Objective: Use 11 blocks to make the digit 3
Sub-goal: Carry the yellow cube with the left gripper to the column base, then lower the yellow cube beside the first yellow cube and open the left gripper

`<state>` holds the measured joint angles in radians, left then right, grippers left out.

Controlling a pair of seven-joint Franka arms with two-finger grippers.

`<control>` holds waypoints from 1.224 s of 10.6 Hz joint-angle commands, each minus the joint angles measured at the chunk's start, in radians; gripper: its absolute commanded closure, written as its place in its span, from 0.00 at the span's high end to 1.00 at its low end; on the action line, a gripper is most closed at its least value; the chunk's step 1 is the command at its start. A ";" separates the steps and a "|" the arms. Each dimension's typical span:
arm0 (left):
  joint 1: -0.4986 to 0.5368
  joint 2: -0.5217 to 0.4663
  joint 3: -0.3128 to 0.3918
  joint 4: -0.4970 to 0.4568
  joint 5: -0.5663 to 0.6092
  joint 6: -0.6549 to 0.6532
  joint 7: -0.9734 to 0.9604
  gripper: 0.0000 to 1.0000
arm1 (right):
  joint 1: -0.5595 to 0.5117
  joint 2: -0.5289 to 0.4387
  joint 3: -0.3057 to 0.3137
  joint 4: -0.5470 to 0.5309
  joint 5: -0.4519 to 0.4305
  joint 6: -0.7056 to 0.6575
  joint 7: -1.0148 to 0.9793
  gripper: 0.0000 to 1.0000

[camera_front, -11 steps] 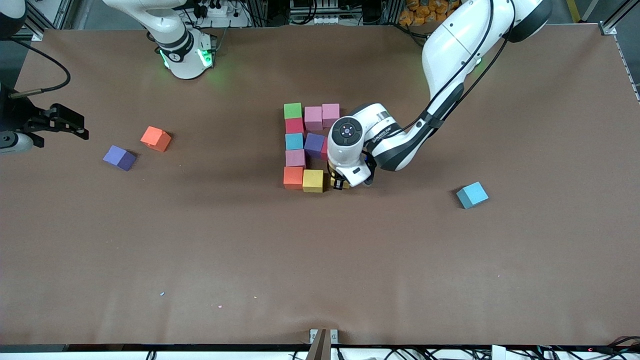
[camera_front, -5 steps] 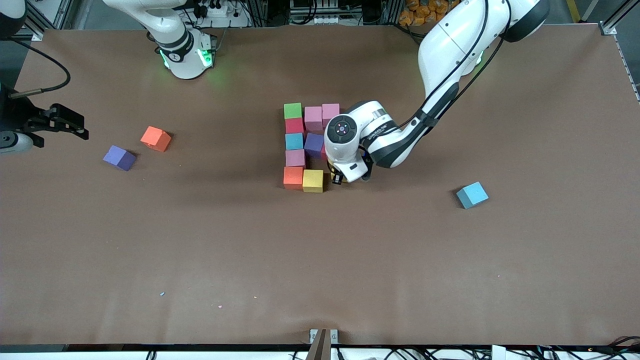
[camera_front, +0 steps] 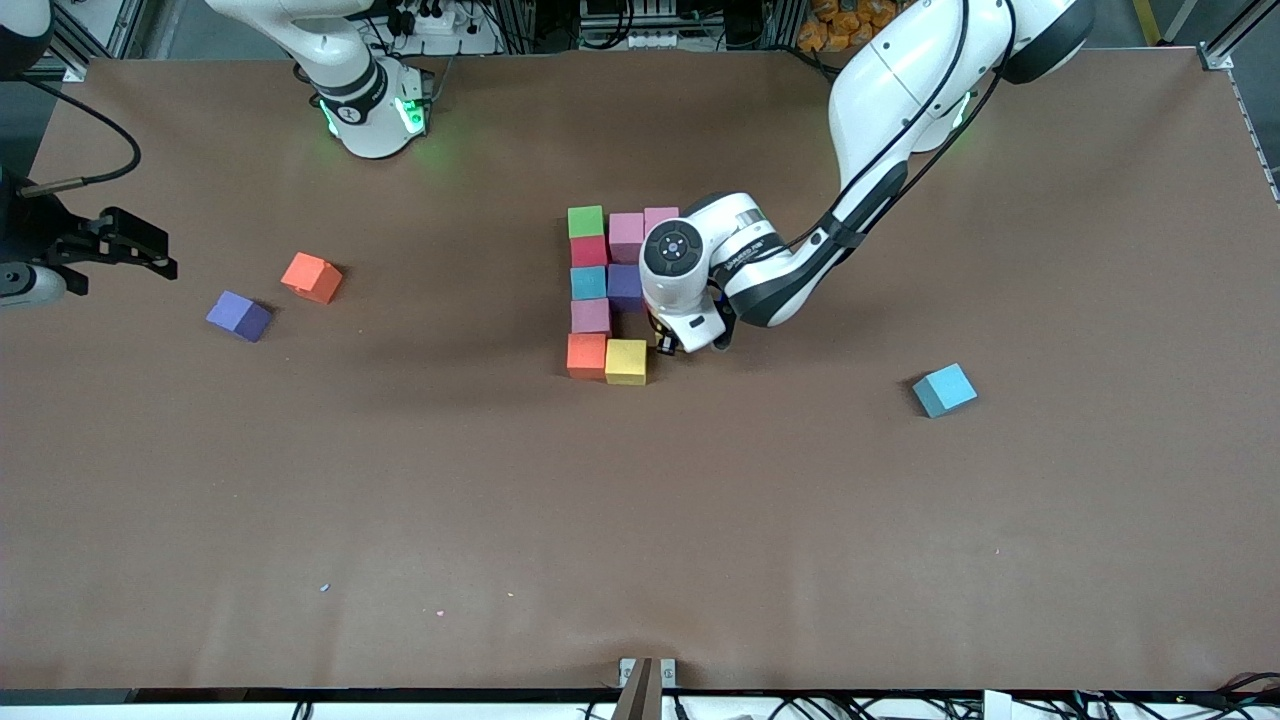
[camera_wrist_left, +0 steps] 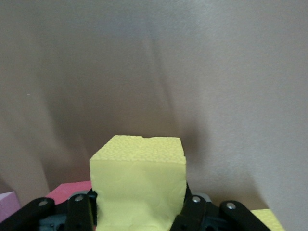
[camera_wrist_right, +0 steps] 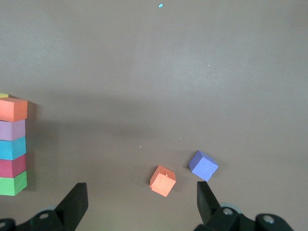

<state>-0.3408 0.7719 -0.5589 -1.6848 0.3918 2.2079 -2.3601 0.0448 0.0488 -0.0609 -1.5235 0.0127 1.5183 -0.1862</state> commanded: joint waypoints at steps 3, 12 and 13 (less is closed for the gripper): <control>0.005 -0.008 -0.016 -0.015 -0.025 -0.033 -0.008 0.00 | 0.004 -0.018 -0.007 -0.010 0.010 0.002 0.004 1.00; 0.046 0.006 0.016 0.080 -0.031 -0.016 -0.051 0.00 | 0.004 -0.018 -0.007 -0.010 0.010 0.002 0.004 1.00; 0.039 0.024 0.022 0.100 -0.031 -0.011 -0.071 0.00 | 0.004 -0.018 -0.007 -0.010 0.010 0.002 0.004 1.00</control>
<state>-0.2846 0.7731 -0.5529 -1.6249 0.3812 2.1945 -2.4027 0.0448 0.0488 -0.0610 -1.5235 0.0127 1.5183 -0.1862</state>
